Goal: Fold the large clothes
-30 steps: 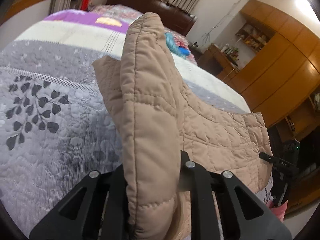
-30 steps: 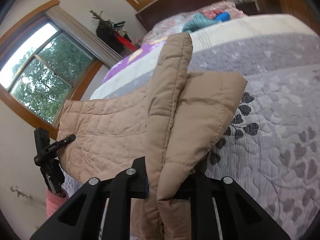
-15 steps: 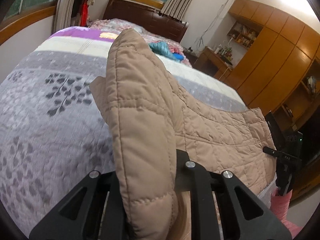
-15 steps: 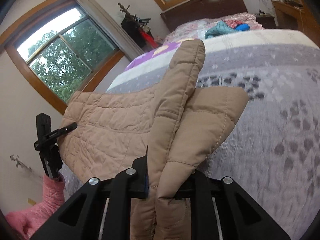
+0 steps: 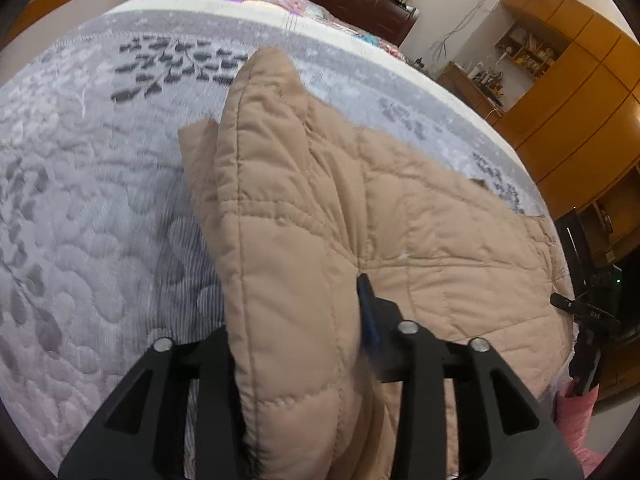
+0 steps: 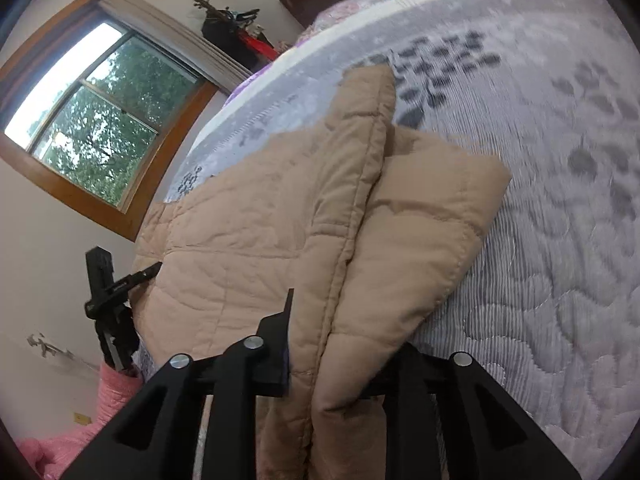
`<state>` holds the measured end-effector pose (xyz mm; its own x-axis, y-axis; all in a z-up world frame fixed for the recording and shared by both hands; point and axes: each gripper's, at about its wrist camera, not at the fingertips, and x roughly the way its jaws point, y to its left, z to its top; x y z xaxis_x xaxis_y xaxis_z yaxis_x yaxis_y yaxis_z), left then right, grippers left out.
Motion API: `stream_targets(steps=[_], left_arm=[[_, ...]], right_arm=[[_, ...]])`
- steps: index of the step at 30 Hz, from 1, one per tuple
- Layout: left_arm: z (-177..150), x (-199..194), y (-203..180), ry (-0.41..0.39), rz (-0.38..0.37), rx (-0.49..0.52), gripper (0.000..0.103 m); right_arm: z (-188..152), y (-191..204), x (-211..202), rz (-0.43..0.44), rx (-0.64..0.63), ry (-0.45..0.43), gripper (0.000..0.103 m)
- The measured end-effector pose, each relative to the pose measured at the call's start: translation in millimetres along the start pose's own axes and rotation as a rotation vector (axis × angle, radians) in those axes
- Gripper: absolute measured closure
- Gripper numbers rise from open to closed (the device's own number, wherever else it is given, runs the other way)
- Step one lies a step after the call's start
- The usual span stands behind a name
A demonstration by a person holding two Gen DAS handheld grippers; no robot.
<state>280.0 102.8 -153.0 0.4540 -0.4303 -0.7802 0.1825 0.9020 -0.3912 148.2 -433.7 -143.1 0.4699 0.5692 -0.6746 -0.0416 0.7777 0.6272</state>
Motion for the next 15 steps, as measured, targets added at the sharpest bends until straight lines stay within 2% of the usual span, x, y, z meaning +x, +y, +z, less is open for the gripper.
stream_targets(steps=[4, 7, 9, 11, 13, 15], left_arm=[[-5.9, 1.3, -2.0, -0.021, 0.008, 0.001, 0.062], [-7.8, -3.1, -7.7, -0.028, 0.041, 0.011, 0.059], [-7.6, -8.8, -9.6, -0.028, 0.059, 0.001, 0.054], [-6.4, -19.7, -8.1, -0.034, 0.074, -0.026, 0.051], [-7.3, -37.1, -5.7, -0.062, 0.099, -0.049, 0.051], [-9.4, -54.2, -5.5, -0.096, 0.132, -0.054, 0.051]], right_arm=[[-3.9, -12.1, 9.9, 0.031, 0.033, -0.003, 0.079], [-5.3, -8.2, 7.1, 0.012, 0.02, -0.005, 0.074], [-5.7, -4.8, -1.2, -0.035, 0.018, -0.011, 0.061], [-10.2, 6.0, -15.3, -0.094, -0.007, -0.031, 0.06], [-15.3, 16.1, -35.5, -0.189, -0.034, -0.059, 0.06], [-19.8, 24.0, -52.9, -0.237, -0.037, -0.08, 0.059]])
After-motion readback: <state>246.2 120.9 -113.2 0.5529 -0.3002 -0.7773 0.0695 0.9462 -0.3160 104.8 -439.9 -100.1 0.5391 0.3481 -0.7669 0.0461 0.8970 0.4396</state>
